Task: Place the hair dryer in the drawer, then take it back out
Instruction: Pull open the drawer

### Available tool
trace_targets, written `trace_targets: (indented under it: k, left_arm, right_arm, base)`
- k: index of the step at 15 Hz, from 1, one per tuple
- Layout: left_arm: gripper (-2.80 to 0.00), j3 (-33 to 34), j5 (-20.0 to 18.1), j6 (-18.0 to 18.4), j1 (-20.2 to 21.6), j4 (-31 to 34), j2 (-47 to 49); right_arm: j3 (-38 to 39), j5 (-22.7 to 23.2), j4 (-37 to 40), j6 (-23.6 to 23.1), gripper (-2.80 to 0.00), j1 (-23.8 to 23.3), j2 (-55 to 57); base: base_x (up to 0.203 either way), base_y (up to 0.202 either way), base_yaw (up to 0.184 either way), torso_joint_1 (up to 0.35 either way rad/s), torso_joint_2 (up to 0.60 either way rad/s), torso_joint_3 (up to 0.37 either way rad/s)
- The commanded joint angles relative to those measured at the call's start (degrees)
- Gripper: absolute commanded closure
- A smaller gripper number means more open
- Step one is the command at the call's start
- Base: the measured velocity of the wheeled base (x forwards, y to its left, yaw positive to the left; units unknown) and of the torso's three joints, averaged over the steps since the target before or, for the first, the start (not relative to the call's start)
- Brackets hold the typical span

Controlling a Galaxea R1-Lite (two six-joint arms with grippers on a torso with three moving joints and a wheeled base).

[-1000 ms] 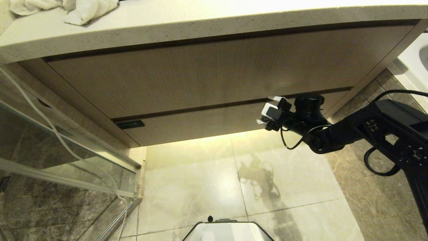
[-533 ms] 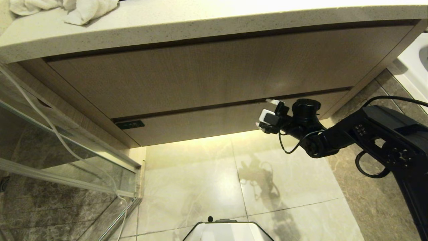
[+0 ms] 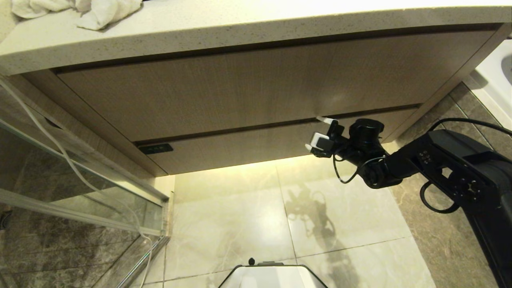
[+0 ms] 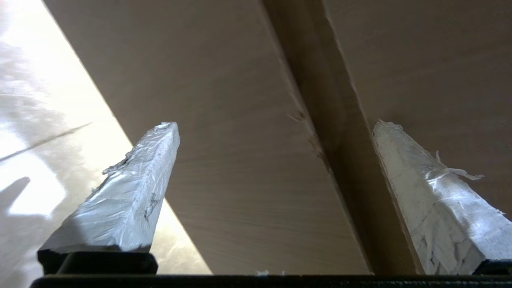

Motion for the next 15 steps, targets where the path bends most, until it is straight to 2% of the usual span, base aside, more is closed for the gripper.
trace_targets:
  k: [1,7,15]
  left_arm:
    - [0.00,0.0,0.0,0.0,0.0,0.0,0.0]
    - [0.00,0.0,0.1,0.0,0.0,0.0,0.0]
    - [0.00,0.0,0.0,0.0,0.0,0.0,-0.1]
  right_arm:
    - [-1.2,0.1,-1.7,-0.3,-2.80,-0.5,1.9]
    - [-1.6,-0.2,-1.0,0.0,-2.80,-1.3,3.5]
    - [-3.1,2.0,-1.0,-0.4,-2.80,-1.3,4.5]
  base:
    - [0.000,0.000,0.000,0.000,0.00,0.000]
    - [0.000,0.000,0.000,0.000,0.00,0.000]
    - [0.000,0.000,0.000,0.000,0.00,0.000]
